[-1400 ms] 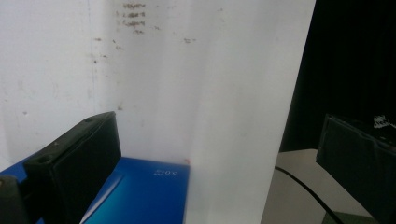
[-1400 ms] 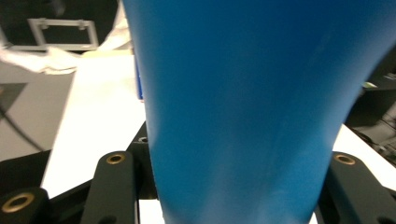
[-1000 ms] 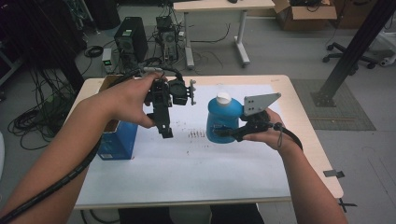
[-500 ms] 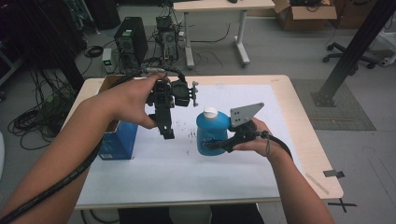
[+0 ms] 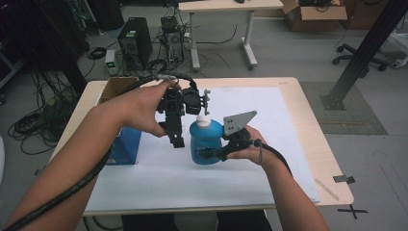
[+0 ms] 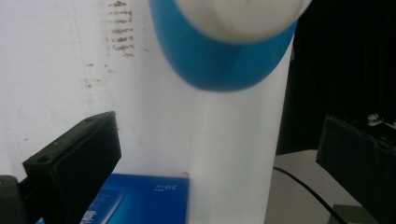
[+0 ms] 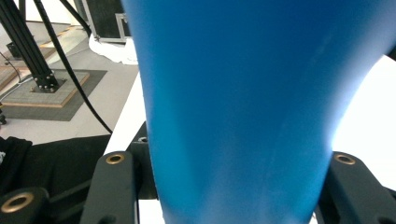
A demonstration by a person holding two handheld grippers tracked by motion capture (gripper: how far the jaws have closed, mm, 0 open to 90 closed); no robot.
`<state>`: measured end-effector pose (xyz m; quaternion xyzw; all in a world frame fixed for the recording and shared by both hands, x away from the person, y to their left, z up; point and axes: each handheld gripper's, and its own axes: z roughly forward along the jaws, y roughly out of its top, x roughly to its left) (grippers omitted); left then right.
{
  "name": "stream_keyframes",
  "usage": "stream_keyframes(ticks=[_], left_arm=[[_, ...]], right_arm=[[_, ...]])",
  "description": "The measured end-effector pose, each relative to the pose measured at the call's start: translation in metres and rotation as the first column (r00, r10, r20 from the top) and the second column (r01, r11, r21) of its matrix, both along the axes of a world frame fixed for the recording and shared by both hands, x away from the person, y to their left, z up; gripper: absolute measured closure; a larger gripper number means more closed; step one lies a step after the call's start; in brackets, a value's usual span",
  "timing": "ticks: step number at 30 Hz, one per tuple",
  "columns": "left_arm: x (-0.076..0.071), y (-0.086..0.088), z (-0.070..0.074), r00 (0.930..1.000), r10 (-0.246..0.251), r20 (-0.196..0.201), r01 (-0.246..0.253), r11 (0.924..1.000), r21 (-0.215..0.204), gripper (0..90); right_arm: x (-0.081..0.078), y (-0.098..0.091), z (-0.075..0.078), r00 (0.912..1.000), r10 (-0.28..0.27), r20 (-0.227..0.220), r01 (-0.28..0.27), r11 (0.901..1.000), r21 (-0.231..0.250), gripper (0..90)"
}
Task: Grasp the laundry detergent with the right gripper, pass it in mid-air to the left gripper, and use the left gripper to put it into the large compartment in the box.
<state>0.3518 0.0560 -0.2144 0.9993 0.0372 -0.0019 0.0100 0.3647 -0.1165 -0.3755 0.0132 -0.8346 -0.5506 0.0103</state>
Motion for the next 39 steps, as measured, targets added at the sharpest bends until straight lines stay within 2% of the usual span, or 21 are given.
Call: stream_keyframes(ticks=[5,18,33,39], left_arm=[[-0.001,-0.002,-0.006,1.0,-0.006,-0.002,0.006,0.9999,0.015,0.2],[-0.006,-0.005,-0.014,0.9999,-0.012,-0.004,0.012,0.9998,0.015,0.2],[-0.01,-0.006,-0.024,1.0,-0.004,0.006,0.004,1.0,0.003,0.2],[-0.013,-0.008,-0.025,0.9994,-0.015,0.031,0.015,0.9998,0.016,1.7]], right_arm=[[-0.002,0.01,-0.006,0.9999,0.01,-0.005,-0.01,0.9999,0.003,45.3],[-0.006,0.037,-0.01,0.9992,0.039,0.002,-0.039,0.9992,-0.003,45.2],[-0.009,0.048,-0.007,0.9989,0.047,0.007,-0.047,0.9989,0.003,45.3],[-0.009,0.049,-0.008,0.9988,0.049,0.01,-0.049,0.9988,0.001,45.3]])
